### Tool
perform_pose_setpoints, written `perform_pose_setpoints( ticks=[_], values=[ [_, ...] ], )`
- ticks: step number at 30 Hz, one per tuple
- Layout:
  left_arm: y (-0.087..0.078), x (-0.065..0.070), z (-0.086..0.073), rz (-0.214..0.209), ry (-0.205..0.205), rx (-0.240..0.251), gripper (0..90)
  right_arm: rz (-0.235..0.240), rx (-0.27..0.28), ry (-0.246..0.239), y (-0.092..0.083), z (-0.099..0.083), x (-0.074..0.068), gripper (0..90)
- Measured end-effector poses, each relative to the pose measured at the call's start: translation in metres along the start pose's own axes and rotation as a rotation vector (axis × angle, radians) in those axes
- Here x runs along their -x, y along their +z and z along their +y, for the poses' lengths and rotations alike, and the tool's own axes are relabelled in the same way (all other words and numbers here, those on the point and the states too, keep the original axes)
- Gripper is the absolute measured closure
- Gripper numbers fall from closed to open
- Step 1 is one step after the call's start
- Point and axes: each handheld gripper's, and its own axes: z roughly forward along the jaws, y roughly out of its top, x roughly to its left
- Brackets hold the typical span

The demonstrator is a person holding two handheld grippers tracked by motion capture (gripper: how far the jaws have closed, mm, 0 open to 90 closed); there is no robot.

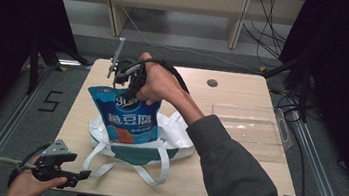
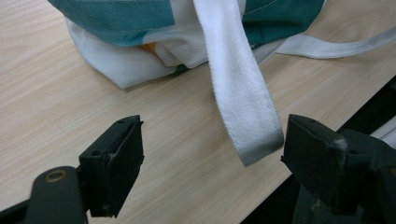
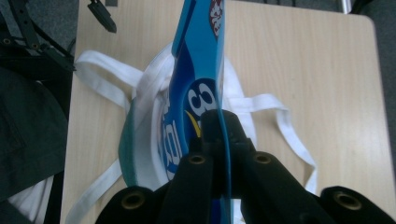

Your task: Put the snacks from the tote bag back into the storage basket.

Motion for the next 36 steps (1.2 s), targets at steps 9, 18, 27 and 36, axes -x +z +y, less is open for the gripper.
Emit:
perform_pose_setpoints(
  ticks=[9, 18, 27, 36],
  values=[
    [0.000, -0.001, 0.000, 0.000, -0.004, -0.003, 19.2, -0.040, 0.031, -0.003, -0.051, 0.005, 0.003, 90.0],
    [0.000, -0.001, 0.000, -0.001, -0.002, -0.006, 19.1, -0.099, 0.012, 0.038, -0.099, -0.016, 0.007, 90.0],
    [-0.001, -0.003, 0.001, -0.001, 0.024, -0.015, 19.1, -0.180, -0.034, 0.078, -0.132, -0.055, 0.019, 90.0],
    [0.000, -0.003, 0.000, 0.011, 0.013, -0.005, 19.1, -0.206, -0.058, 0.144, -0.141, -0.102, 0.029, 90.0]
  ],
)
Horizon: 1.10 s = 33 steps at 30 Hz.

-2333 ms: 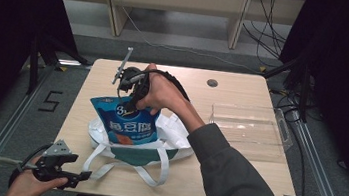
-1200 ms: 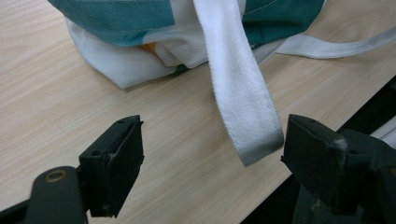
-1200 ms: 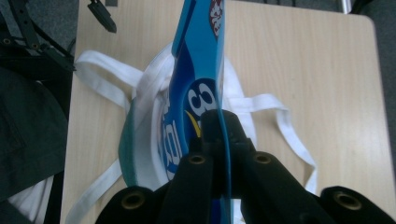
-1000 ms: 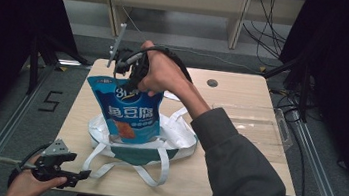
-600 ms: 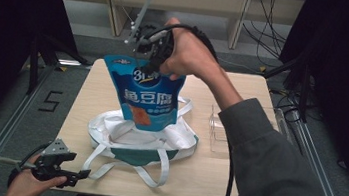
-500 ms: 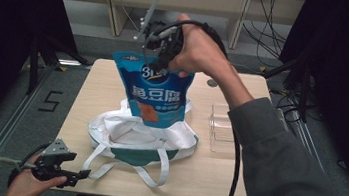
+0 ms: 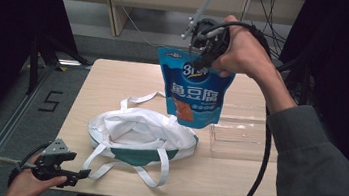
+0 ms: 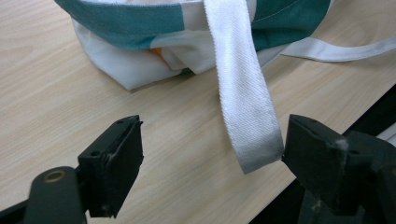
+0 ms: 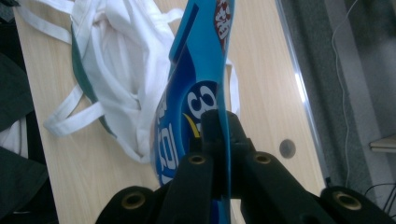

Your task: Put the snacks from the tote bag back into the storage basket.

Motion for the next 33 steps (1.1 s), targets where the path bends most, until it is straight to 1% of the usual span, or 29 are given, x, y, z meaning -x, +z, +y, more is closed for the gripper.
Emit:
perform_pose_setpoints(
  ticks=[2, 3, 4, 6, 7, 8, 9, 10, 11, 12, 14, 15, 16, 17, 18, 19, 20, 21, 23, 24, 25, 26, 27, 28, 29, 30, 31, 32, 33],
  values=[
    [-0.001, -0.001, 0.000, -0.005, 0.017, -0.011, 19.0, -0.004, -0.004, 0.024, 0.000, -0.010, 0.003, 90.0],
    [-0.001, -0.001, 0.000, -0.009, 0.010, -0.010, 19.0, -0.003, -0.006, 0.027, 0.001, -0.015, 0.005, 90.0],
    [-0.001, -0.001, 0.000, -0.010, 0.007, -0.009, 19.0, -0.007, -0.010, 0.051, 0.000, -0.021, 0.007, 90.0],
    [-0.001, 0.000, 0.000, -0.004, 0.000, 0.001, 19.0, -0.001, 0.002, 0.075, 0.000, -0.030, 0.010, 90.0],
    [0.000, 0.001, 0.000, -0.001, -0.012, 0.011, 19.0, -0.012, 0.001, 0.068, 0.000, -0.035, 0.012, 90.0],
    [-0.001, 0.000, 0.000, -0.010, 0.004, -0.004, 19.0, -0.019, -0.005, 0.086, -0.001, -0.040, 0.013, 90.0],
    [0.000, 0.000, 0.000, -0.011, 0.001, -0.001, 19.0, -0.015, -0.009, 0.097, -0.001, -0.045, 0.015, 90.0],
    [0.001, 0.001, -0.001, 0.003, -0.006, 0.011, 19.0, -0.025, -0.013, 0.097, -0.001, -0.049, 0.017, 90.0],
    [0.001, 0.001, 0.000, 0.005, -0.012, 0.005, 19.0, -0.024, -0.017, 0.103, -0.001, -0.053, 0.019, 90.0],
    [0.001, 0.000, 0.000, -0.002, -0.013, 0.007, 19.0, -0.029, -0.018, 0.103, -0.002, -0.057, 0.021, 90.0],
    [0.000, -0.001, 0.000, -0.010, 0.010, -0.012, 19.0, -0.036, -0.027, 0.122, -0.003, -0.064, 0.022, 90.0],
    [0.001, 0.000, 0.000, -0.008, -0.007, 0.000, 19.0, -0.042, -0.028, 0.122, -0.004, -0.068, 0.024, 90.0],
    [0.001, 0.000, 0.000, -0.003, -0.013, 0.004, 19.0, -0.038, -0.028, 0.119, -0.005, -0.071, 0.026, 90.0],
    [0.000, -0.001, 0.000, -0.011, 0.008, -0.012, 19.0, -0.049, -0.029, 0.132, -0.006, -0.075, 0.027, 90.0],
    [0.000, -0.001, 0.000, -0.012, 0.005, -0.007, 19.0, -0.049, -0.026, 0.134, -0.007, -0.078, 0.029, 90.0],
    [-0.001, -0.001, 0.000, -0.011, 0.007, -0.008, 19.0, -0.050, -0.026, 0.151, -0.008, -0.082, 0.029, 90.0],
    [0.000, -0.001, 0.000, -0.011, 0.008, -0.010, 19.0, -0.056, -0.026, 0.153, -0.009, -0.085, 0.031, 90.0],
    [0.000, -0.001, 0.000, -0.011, 0.009, -0.012, 19.0, -0.047, -0.031, 0.181, -0.010, -0.089, 0.031, 90.0],
    [0.002, 0.000, 0.000, -0.004, -0.012, 0.006, 18.9, -0.063, -0.033, 0.169, -0.009, -0.094, 0.035, 90.0],
    [0.001, 0.000, 0.000, -0.001, -0.012, 0.006, 18.9, -0.052, -0.032, 0.182, -0.009, -0.097, 0.036, 90.0],
    [0.002, 0.000, 0.000, -0.004, -0.016, 0.008, 18.9, -0.061, -0.031, 0.187, -0.009, -0.100, 0.037, 90.0],
    [0.002, 0.000, 0.000, -0.005, -0.016, 0.007, 18.9, -0.053, -0.034, 0.213, -0.009, -0.104, 0.038, 90.0],
    [0.002, 0.000, -0.001, -0.007, -0.019, 0.008, 18.9, -0.061, -0.029, 0.198, -0.008, -0.107, 0.039, 90.0],
    [0.000, -0.001, 0.000, -0.014, -0.001, -0.027, 18.9, -0.067, -0.030, 0.204, -0.008, -0.109, 0.039, 90.0],
    [-0.001, -0.002, 0.000, -0.020, -0.003, -0.036, 18.9, -0.050, -0.030, 0.214, -0.008, -0.111, 0.039, 90.0],
    [0.002, 0.000, -0.001, -0.004, -0.011, 0.002, 18.9, -0.053, -0.030, 0.211, -0.007, -0.114, 0.040, 90.0],
    [0.002, 0.000, -0.001, -0.004, -0.012, 0.002, 18.9, -0.052, -0.033, 0.226, -0.007, -0.116, 0.040, 90.0],
    [0.002, 0.000, -0.001, -0.005, -0.014, 0.004, 18.9, -0.056, -0.033, 0.219, -0.006, -0.118, 0.041, 90.0],
    [0.001, 0.000, 0.000, -0.005, -0.011, -0.009, 18.9, -0.059, -0.034, 0.226, -0.007, -0.120, 0.042, 90.0]
  ],
)
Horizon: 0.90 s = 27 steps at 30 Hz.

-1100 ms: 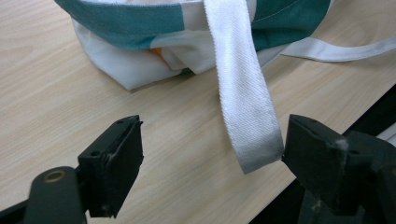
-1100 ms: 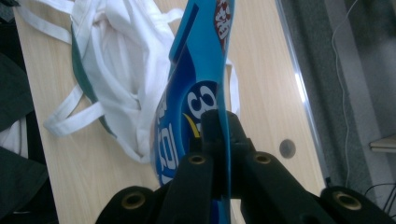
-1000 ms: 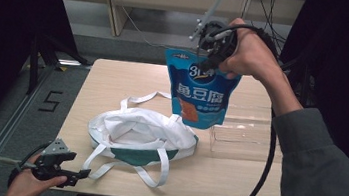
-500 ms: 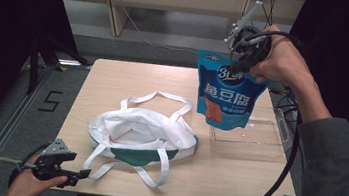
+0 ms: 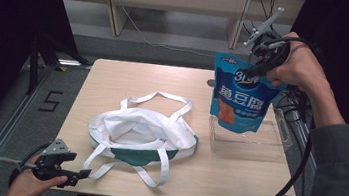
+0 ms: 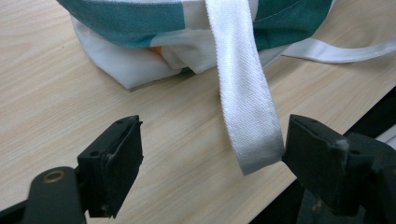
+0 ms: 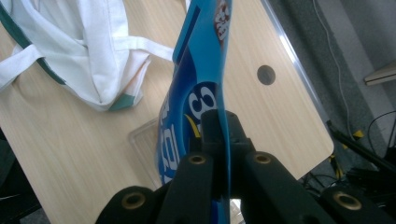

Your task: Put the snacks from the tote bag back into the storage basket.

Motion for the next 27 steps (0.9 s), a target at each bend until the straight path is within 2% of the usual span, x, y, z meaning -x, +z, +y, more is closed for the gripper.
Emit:
perform_pose_setpoints(
  ticks=[1, 3, 4, 5, 6, 8, 11, 20, 22, 23, 26, 27],
  values=[
    [-0.002, -0.001, 0.000, -0.014, 0.008, -0.023, 18.9, 0.003, 0.000, -0.001, 0.000, -0.002, 0.002, 90.0],
    [-0.001, 0.000, 0.000, 0.008, -0.007, 0.005, 18.9, 0.002, -0.004, 0.009, 0.002, -0.005, 0.003, 90.0],
    [-0.002, -0.003, 0.000, -0.001, 0.016, -0.015, 18.9, 0.002, -0.007, 0.015, 0.003, -0.007, 0.004, 90.0],
    [-0.002, -0.003, 0.000, -0.003, 0.016, -0.021, 18.9, -0.003, -0.014, 0.037, 0.004, -0.009, 0.003, 90.0],
    [-0.002, -0.003, 0.000, -0.002, 0.015, -0.018, 18.8, 0.004, -0.010, 0.017, 0.005, -0.011, 0.006, 90.0],
    [-0.001, -0.001, 0.000, -0.004, 0.000, -0.005, 18.9, 0.003, -0.020, 0.057, 0.007, -0.015, 0.006, 90.0],
    [-0.001, -0.001, 0.000, -0.002, -0.001, -0.006, 18.8, 0.003, -0.013, 0.031, 0.011, -0.019, 0.009, 90.0],
    [-0.001, -0.001, 0.000, 0.001, 0.002, -0.013, 18.9, 0.005, -0.015, 0.054, 0.026, -0.030, 0.014, 90.0],
    [-0.001, -0.001, 0.000, -0.010, 0.002, -0.011, 18.9, 0.014, -0.013, 0.039, 0.030, -0.032, 0.016, 90.0],
    [-0.001, -0.001, 0.000, -0.009, 0.003, -0.011, 18.9, 0.019, -0.017, 0.056, 0.032, -0.033, 0.016, 90.0],
    [0.000, -0.001, 0.000, 0.002, -0.004, -0.001, 18.9, 0.032, -0.016, 0.053, 0.040, -0.037, 0.016, 90.0],
    [0.000, -0.001, 0.000, -0.011, -0.006, 0.000, 18.9, 0.037, -0.014, 0.046, 0.042, -0.039, 0.016, 90.0]
  ],
)
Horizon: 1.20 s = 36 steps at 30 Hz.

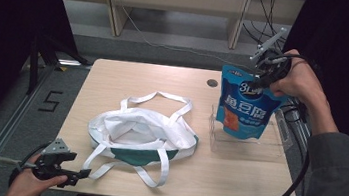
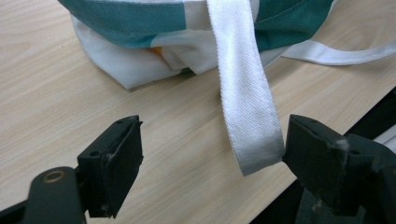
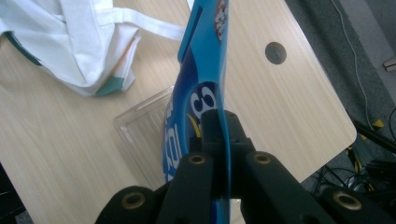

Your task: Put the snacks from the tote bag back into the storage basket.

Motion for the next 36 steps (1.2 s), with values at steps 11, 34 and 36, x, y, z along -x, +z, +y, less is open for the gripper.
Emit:
perform_pose_setpoints(
  ticks=[11, 34, 36],
  values=[
    [0.001, 0.002, 0.000, 0.003, -0.003, 0.003, 18.8, 0.046, -0.002, 0.022, 0.026, -0.013, -0.004, 90.0],
    [0.002, 0.002, 0.001, 0.004, 0.011, 0.019, 18.9, 0.005, 0.079, 0.170, 0.022, -0.032, -0.007, 64.5],
    [0.002, 0.003, 0.000, 0.008, -0.001, 0.021, 18.9, -0.015, 0.123, 0.205, 0.014, -0.034, -0.008, 59.4]
  ],
)
